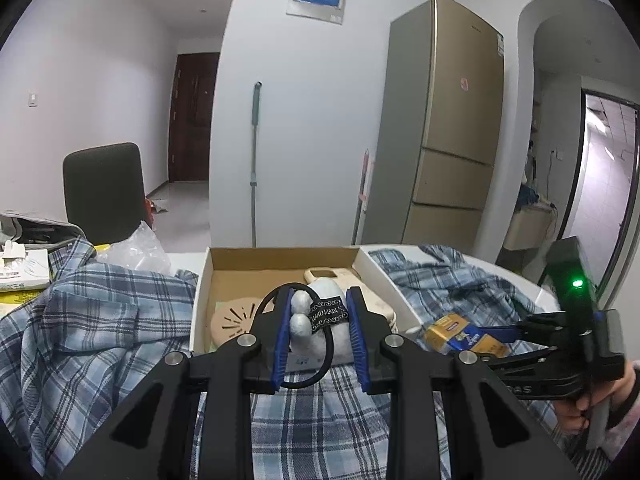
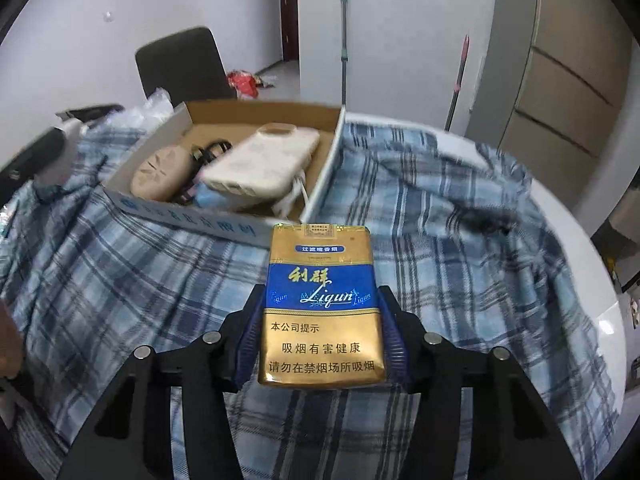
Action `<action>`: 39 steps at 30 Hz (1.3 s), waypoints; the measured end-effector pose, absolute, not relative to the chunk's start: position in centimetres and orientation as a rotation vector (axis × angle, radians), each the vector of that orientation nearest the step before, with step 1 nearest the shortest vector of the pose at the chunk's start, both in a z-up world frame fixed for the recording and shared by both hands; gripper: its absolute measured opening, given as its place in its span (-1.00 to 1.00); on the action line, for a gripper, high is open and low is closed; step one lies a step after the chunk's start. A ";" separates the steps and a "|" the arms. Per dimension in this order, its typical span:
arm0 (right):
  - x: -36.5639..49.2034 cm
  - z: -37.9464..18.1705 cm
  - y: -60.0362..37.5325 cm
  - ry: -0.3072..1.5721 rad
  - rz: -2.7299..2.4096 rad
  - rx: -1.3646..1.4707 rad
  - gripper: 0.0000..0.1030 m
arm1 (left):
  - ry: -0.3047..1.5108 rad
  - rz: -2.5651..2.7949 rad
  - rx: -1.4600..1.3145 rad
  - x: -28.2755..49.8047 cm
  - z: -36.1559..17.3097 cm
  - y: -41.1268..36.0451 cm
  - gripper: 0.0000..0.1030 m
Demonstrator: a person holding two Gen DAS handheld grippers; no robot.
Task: Organize soft objects
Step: 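Lower the white item and cigarette pack into the box and open both grippers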
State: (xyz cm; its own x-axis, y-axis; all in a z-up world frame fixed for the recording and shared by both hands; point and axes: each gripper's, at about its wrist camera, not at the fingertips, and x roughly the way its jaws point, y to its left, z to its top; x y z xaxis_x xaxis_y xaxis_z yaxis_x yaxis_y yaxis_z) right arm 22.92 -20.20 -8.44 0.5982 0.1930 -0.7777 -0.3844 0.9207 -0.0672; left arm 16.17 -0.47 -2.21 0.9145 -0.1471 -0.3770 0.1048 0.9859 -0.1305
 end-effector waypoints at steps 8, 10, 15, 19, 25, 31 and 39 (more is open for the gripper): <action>22.0 -1.8 -17.9 0.707 0.382 -0.228 0.03 | 0.342 -0.118 -0.100 17.1 1.3 0.0 -0.45; 22.6 -0.3 -16.8 0.665 0.388 -0.211 0.03 | 0.332 -0.113 -0.095 17.9 2.3 0.3 -0.45; 24.8 1.7 -14.4 0.608 0.387 -0.168 0.03 | 0.347 -0.110 -0.120 20.7 3.8 1.5 -0.45; 27.4 1.1 -12.7 0.600 0.357 -0.172 0.03 | 0.369 -0.076 -0.145 23.4 3.6 2.8 -0.45; 31.2 -2.4 -11.5 0.692 0.353 -0.196 0.04 | 0.471 -0.048 -0.164 27.3 0.8 4.2 -0.45; 32.9 -5.4 -11.5 0.755 0.348 -0.196 0.05 | 0.549 -0.055 -0.135 28.4 -2.0 3.8 -0.45; 33.2 -6.6 -11.9 0.781 0.352 -0.190 0.40 | 0.536 -0.014 -0.129 27.9 -2.4 3.6 0.64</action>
State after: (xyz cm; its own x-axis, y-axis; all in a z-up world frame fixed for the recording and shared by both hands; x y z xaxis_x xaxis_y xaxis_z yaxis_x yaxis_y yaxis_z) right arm 33.16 -11.91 -6.56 0.6558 0.2391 -0.7160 -0.3782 0.9250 -0.0375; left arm 27.93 3.62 -2.38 0.8599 -0.0473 -0.5082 -0.0200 0.9918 -0.1260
